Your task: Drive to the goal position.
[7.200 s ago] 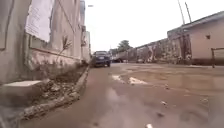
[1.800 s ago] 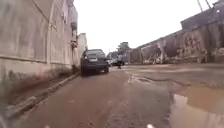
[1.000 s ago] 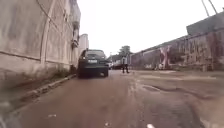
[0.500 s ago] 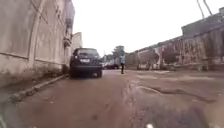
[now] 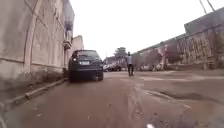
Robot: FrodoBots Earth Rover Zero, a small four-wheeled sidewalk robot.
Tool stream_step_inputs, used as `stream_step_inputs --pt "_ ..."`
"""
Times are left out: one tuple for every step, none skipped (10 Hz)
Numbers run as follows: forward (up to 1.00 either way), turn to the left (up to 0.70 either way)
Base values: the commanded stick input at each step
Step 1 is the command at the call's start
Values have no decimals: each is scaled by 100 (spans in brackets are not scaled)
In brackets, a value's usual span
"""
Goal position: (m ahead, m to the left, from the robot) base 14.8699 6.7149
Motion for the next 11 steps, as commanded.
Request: stream_step_inputs --pt "70 0" --pt "70 0" --pt "70 0" --pt "70 -10" --pt "70 -31" --pt "70 -35" --pt "70 -5" --pt "70 -2" --pt "70 0" --pt "70 0" --pt "70 0"
